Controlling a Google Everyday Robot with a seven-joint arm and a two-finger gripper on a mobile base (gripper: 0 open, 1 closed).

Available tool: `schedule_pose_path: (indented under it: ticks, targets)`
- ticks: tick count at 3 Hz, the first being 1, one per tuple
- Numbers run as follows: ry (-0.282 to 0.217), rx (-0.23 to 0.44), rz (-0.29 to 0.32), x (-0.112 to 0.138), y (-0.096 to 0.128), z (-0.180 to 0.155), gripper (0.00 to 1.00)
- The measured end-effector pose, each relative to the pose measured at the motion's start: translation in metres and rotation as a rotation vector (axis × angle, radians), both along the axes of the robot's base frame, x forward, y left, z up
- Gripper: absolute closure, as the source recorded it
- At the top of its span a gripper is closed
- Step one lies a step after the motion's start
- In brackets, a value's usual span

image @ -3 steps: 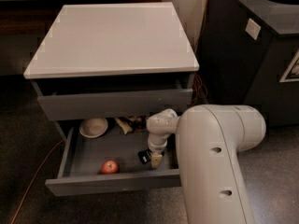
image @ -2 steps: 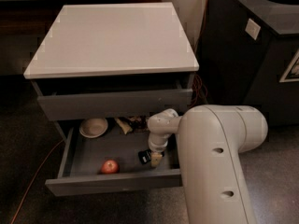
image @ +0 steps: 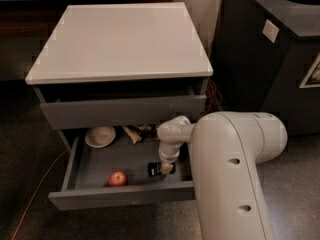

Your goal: Pick rxbar blueberry from middle drawer and place on counter

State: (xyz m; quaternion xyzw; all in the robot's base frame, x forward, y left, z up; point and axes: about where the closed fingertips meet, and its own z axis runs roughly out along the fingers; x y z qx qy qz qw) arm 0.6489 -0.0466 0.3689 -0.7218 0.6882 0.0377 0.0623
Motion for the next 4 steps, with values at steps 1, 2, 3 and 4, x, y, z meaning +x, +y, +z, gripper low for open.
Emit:
schedule_pose_path:
  ticks: [1,2,3,4]
  targets:
    - [-0.041,0.065,-0.06,-0.001,-0.003,0.03,1.0]
    - [-0.088,0.181,-0.156,-0.002,-0.006,0.083,1.0]
    - [-0.106,0.248,-0.202,-0.002,-0.007,0.114,1.0]
    - [-0.116,0.309,-0.215,-0.01,-0.003,0.156,1.0]
